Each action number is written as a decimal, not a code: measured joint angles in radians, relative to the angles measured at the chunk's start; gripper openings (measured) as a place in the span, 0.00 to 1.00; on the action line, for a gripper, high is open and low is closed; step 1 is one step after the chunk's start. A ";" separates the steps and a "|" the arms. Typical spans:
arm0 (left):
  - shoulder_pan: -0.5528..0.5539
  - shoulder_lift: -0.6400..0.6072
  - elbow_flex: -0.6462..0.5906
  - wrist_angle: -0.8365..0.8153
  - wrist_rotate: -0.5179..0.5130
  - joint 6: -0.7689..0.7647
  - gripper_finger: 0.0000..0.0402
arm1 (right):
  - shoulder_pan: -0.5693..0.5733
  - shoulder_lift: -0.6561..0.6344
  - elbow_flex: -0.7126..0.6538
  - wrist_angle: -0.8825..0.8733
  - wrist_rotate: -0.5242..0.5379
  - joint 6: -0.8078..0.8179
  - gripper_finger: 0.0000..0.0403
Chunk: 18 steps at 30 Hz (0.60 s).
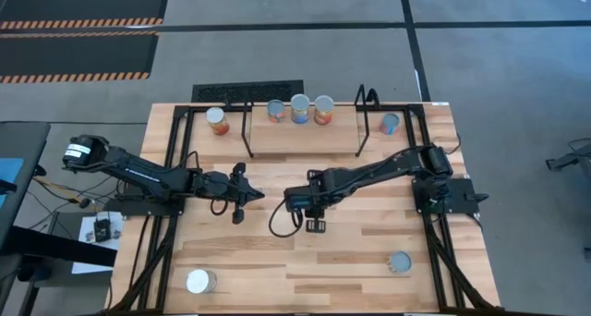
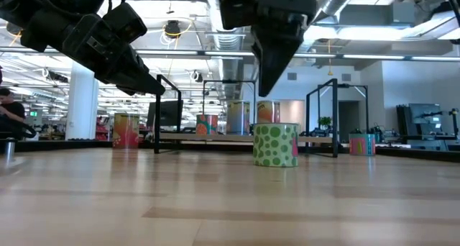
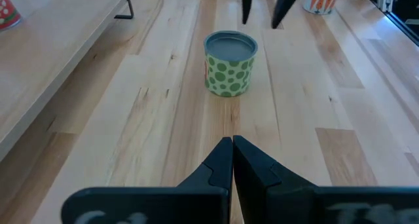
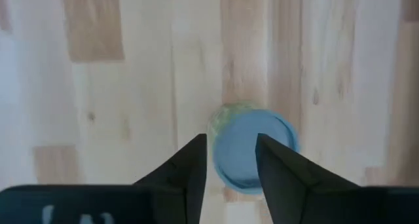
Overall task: Pick and place cans onto a shelf
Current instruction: Put the canned peas on the shelf
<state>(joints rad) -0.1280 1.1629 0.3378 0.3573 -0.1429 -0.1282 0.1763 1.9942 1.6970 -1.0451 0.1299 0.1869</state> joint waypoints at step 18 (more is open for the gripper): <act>-0.001 0.000 0.000 -0.003 0.000 0.000 0.00 | 0.027 0.023 -0.141 0.083 0.019 0.057 0.35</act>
<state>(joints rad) -0.1291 1.1629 0.3378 0.3542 -0.1425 -0.1280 0.2029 2.0167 1.5564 -0.9617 0.1484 0.2436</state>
